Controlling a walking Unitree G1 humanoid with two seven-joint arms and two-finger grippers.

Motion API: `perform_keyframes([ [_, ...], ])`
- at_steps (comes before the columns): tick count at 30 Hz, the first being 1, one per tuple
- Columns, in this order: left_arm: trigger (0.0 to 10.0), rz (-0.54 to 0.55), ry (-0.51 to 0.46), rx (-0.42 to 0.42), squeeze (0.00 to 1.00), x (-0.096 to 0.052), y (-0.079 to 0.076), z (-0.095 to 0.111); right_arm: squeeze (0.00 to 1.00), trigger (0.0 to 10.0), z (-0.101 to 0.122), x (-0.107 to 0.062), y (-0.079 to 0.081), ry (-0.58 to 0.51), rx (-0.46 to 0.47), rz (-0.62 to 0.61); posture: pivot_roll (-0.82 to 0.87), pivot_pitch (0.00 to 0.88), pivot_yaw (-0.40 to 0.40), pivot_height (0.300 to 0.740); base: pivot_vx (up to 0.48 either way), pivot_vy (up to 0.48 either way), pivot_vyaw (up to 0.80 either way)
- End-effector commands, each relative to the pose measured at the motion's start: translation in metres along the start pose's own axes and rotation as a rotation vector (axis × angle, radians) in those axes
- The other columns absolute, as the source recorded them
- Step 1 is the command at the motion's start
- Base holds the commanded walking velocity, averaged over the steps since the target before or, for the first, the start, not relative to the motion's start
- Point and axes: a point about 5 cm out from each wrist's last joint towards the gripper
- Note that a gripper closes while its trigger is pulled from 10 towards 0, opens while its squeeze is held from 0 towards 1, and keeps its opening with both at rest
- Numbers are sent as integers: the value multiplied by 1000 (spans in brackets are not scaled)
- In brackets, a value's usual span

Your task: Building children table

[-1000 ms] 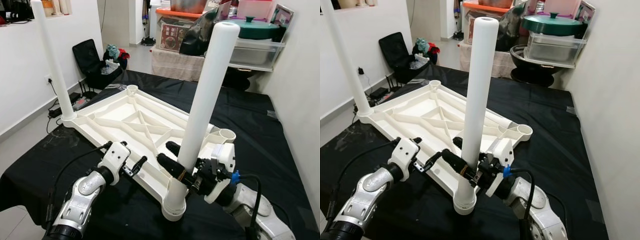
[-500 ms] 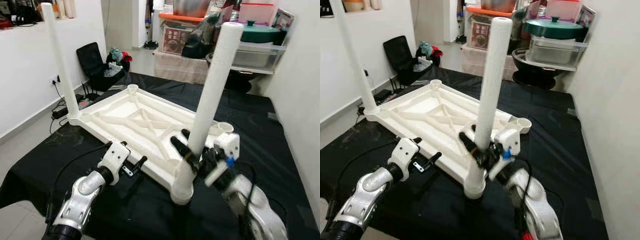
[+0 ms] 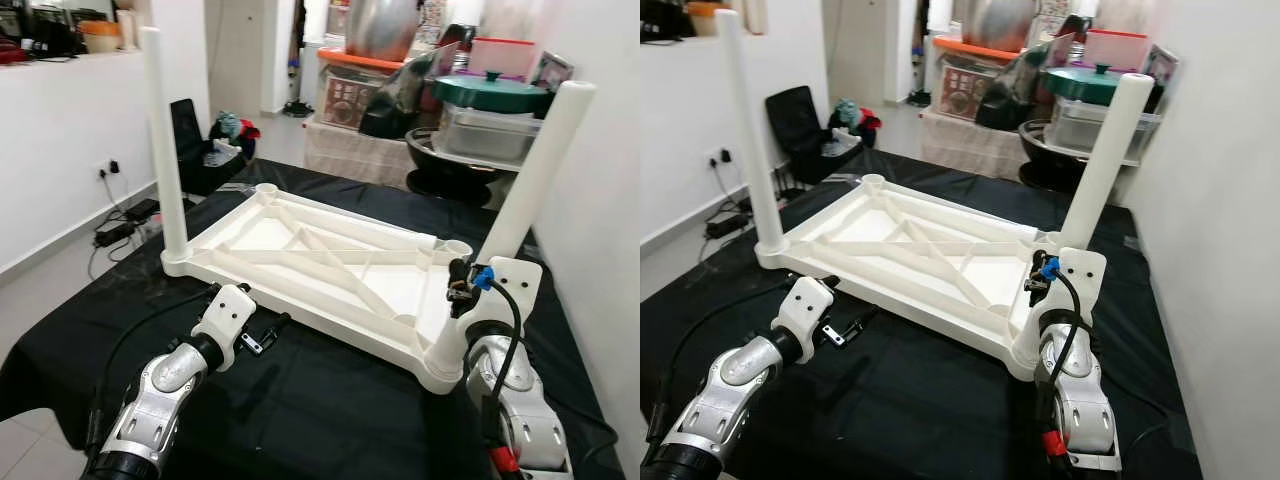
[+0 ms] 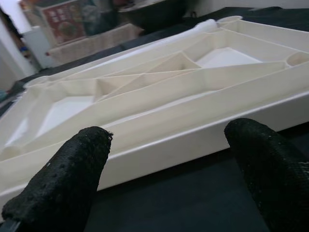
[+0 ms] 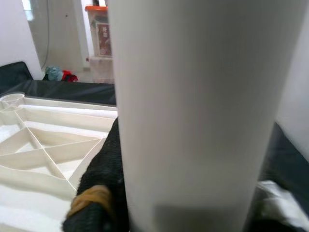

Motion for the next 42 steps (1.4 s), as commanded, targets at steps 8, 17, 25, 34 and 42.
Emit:
perform_keyframes([
  [8, 10000, -13, 12, -3, 0, 1, -4, -2, 0, 10000, -2, 2, 16, 28, 80, 117, 37, 0, -81, 740, 0, 0, 0],
  [17, 10000, -13, 10, -2, 0, 1, -4, -2, 0, 10000, 33, -39, 52, -186, 83, 798, 37, 0, -84, 740, 0, 0, 0],
  [25, 10000, -11, 7, -4, 0, 0, -4, -2, 0, 392, 26, -48, 55, -191, 30, 928, 45, 0, -90, 740, 0, 0, 0],
  [34, 10000, -11, 9, -3, 0, -1, -4, -2, 0, 0, 17, -28, 40, -167, 3, 724, 41, 0, -88, 740, 0, 0, 0],
  [42, 10000, -16, 7, -5, 0, 1, -5, -2, 0, 0, 17, -33, 39, -177, 7, 759, 36, 0, -86, 740, 0, 0, 0],
])
Point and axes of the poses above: a point about 5 cm out from each wrist's last joint towards the gripper, its own x axis pointing out of the wrist towards the gripper, its own z axis along the axis of the wrist's last joint, y = z × x, and after that the axes turned 1 degree about -x, right-handed
